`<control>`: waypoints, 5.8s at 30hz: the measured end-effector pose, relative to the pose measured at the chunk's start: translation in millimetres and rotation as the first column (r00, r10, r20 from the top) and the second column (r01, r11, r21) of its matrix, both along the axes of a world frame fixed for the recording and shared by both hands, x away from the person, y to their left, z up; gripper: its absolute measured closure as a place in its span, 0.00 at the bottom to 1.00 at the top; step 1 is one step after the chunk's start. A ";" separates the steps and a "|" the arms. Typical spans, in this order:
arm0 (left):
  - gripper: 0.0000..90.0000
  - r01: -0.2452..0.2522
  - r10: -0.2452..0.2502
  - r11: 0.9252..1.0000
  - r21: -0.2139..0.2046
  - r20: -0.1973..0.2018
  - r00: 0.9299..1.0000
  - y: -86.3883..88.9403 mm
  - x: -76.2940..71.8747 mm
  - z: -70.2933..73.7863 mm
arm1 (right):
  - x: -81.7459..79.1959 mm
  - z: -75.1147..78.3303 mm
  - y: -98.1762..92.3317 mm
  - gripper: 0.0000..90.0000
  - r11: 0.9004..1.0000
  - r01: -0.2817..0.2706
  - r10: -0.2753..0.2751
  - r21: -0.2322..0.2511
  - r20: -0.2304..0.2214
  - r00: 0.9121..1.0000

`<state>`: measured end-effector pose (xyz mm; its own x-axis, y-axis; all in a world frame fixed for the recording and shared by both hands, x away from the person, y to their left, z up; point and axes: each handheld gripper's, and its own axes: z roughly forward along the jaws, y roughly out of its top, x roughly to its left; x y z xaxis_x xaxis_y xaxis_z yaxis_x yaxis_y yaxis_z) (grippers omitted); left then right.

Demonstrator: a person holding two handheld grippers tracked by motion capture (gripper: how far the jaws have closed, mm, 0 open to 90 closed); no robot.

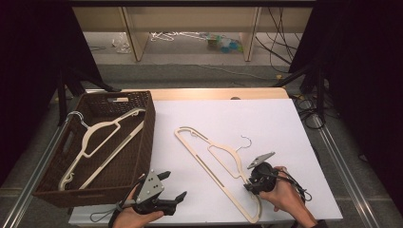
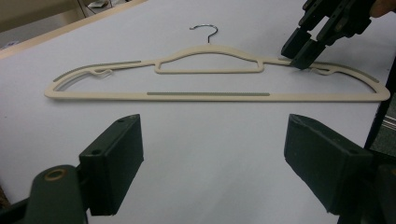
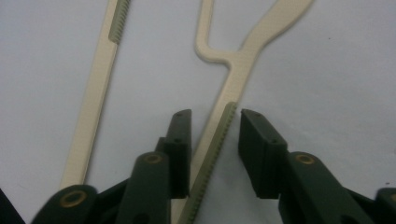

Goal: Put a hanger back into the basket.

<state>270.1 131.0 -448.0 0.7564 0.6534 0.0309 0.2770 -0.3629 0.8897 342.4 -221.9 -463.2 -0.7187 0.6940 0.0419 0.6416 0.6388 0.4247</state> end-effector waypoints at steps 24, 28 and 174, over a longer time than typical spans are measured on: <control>0.23 0.001 -0.001 1.000 0.011 0.005 1.000 4.1 -0.2 -0.2 | 13.4 1.6 -12.3 0.88 0.999 -0.031 0.030 -0.013 -0.063 0.998; 0.23 0.008 -0.008 1.000 0.023 0.007 1.000 3.0 1.1 -1.1 | 13.5 3.7 -15.1 0.88 0.996 -0.078 0.076 -0.047 -0.054 0.996; 0.95 0.313 -0.305 0.950 0.011 -0.207 0.930 -67.5 86.8 63.4 | -12.3 69.5 -48.8 0.35 0.977 -0.070 0.007 0.201 0.300 0.954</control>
<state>356.9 63.6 -384.6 0.9140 0.3877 -0.1195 0.3160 -0.4956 0.8090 330.2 -270.7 -393.7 -0.7468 0.6640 -0.0371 0.4431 0.5384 0.7167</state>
